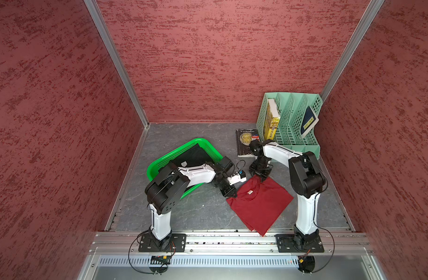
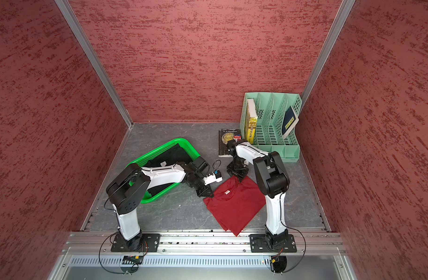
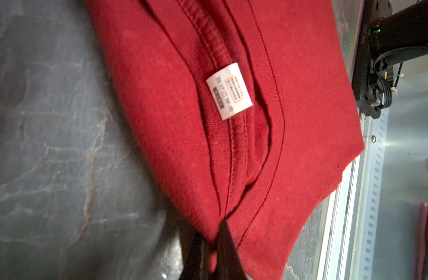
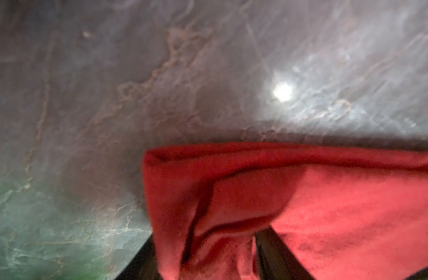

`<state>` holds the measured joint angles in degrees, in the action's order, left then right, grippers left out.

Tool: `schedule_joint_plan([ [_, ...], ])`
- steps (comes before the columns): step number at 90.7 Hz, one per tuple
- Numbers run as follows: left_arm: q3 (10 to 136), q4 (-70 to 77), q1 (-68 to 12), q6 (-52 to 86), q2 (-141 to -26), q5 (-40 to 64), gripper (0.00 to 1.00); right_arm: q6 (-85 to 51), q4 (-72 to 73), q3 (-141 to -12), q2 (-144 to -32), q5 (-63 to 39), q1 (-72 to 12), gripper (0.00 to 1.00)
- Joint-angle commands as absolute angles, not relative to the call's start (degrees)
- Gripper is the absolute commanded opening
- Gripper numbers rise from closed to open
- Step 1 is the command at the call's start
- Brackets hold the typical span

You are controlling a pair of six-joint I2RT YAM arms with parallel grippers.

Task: Put the folded t-shirts into the basket
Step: Pick up the T-shirt from the center of the board.

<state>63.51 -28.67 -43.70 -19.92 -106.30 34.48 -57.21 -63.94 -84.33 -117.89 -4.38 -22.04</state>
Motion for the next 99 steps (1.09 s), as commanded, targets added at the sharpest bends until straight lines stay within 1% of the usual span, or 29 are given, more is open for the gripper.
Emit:
schedule_joint_plan([
  [1,62.93,-29.05,-44.16,-22.30,-102.80,34.49,0.00,-55.91,-63.71,-85.03,-120.25,-0.48,-22.60,0.40],
  [9,63.46,-30.37,-44.43,-23.24,-102.45,34.51,0.00,-55.74,-63.93,-85.25,-119.31,-1.05,-22.62,0.24],
  [16,64.05,-31.99,-44.71,-24.52,-101.83,34.27,0.00,-56.13,-64.20,-85.25,-117.77,-1.44,-22.68,0.14],
  [21,64.09,-32.64,-44.86,-25.32,-100.89,33.69,0.00,-56.43,-64.56,-85.38,-115.86,-1.76,-22.75,0.09],
  [38,64.81,-37.34,-44.88,-30.21,-95.49,32.88,0.00,-59.35,-64.99,-84.62,-107.01,-4.67,-23.14,0.00],
  [50,66.85,-44.71,-44.40,-33.92,-91.53,32.54,0.00,-62.61,-65.51,-84.72,-99.44,-4.32,-25.06,0.00],
  [62,66.81,-49.63,-42.67,-36.49,-84.72,31.12,0.00,-65.30,-66.32,-85.13,-93.66,-4.18,-28.17,0.00],
  [81,68.49,-61.05,-38.79,-42.61,-73.06,27.95,0.00,-70.37,-67.60,-86.96,-88.93,-2.71,-33.36,0.00],
  [99,68.92,-67.72,-35.05,-44.96,-62.88,24.74,0.00,-77.25,-61.95,-87.17,-85.50,-1.27,-40.12,0.00],
])
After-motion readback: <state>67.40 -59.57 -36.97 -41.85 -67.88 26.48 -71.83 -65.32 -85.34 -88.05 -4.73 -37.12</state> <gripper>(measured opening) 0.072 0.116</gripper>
